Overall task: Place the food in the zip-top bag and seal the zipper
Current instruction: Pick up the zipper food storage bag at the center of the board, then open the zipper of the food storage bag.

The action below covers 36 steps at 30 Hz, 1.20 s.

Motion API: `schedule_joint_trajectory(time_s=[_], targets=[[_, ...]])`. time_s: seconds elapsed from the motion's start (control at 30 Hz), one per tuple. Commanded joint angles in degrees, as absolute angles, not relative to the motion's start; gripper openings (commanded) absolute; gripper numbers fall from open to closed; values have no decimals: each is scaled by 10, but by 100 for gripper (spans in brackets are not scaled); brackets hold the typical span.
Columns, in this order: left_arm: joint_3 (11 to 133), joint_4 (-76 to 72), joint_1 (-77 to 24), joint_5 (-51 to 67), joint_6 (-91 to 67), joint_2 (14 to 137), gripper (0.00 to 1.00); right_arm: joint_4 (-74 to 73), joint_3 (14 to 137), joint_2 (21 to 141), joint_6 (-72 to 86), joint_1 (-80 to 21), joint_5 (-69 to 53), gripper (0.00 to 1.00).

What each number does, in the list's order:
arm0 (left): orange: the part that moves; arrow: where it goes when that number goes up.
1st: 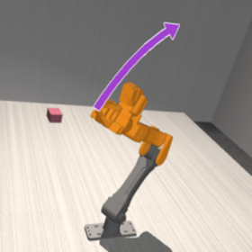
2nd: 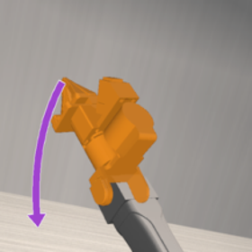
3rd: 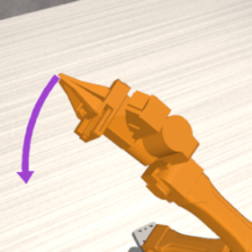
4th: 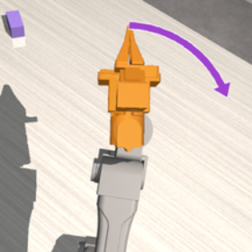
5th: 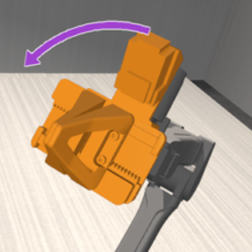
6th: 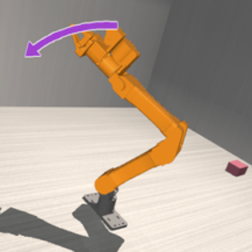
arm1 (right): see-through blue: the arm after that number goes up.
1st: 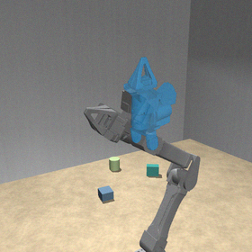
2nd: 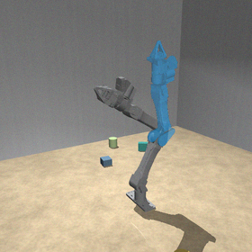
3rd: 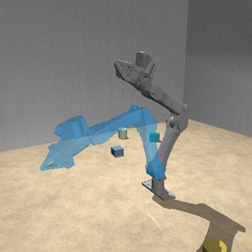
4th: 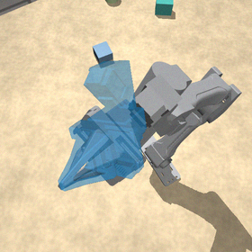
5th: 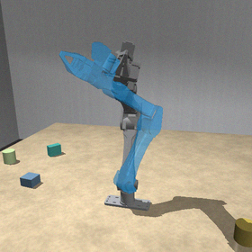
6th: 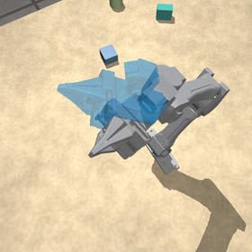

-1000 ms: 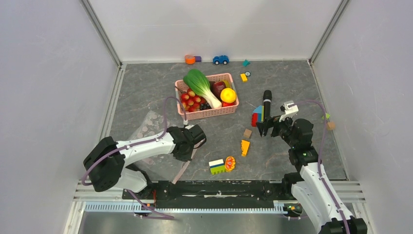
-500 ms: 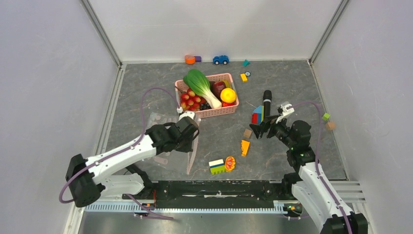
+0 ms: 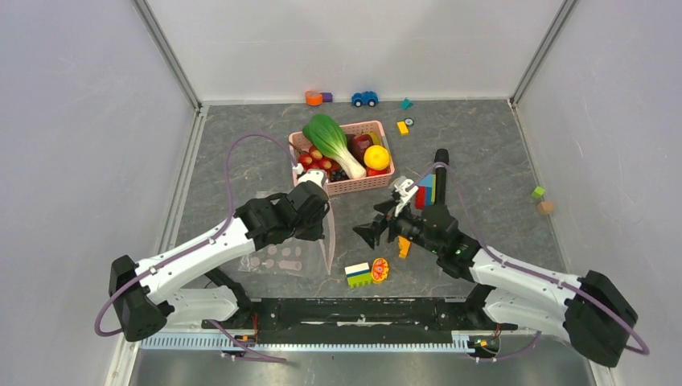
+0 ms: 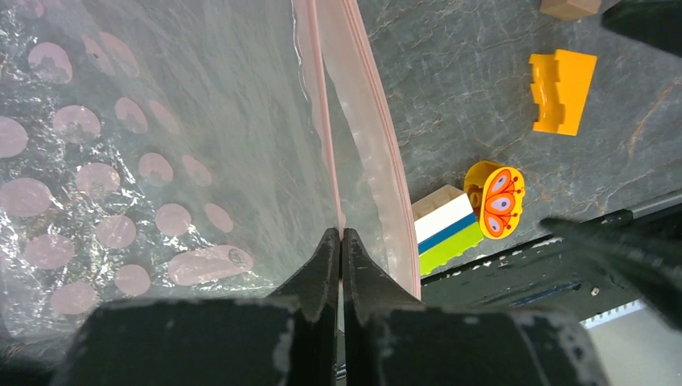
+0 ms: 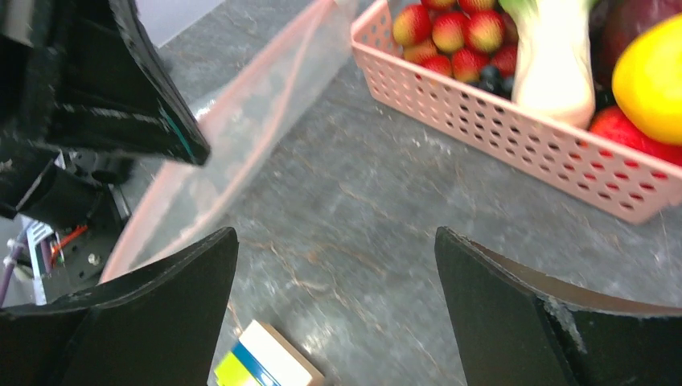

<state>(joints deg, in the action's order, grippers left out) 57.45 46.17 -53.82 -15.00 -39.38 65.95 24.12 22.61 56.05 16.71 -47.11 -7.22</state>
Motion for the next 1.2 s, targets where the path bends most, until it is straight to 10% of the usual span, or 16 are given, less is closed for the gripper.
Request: schedule_joint_trajectory(time_s=[0.0,0.47,0.6,0.87,1.17], targets=[[602,445,-541,-163,-392,642,2,299,295,606,174,-533,58,98],[581,459,-540,-138,-402,582,2,268,407,766,200,-625,178,99],[583,468,-540,-137,-410,563,2,261,418,804,211,-631,223,88],[673,663,-541,-293,-466,561,2,255,405,804,198,-632,252,32],[726,865,-540,-437,-585,580,2,184,414,804,167,-607,279,6]])
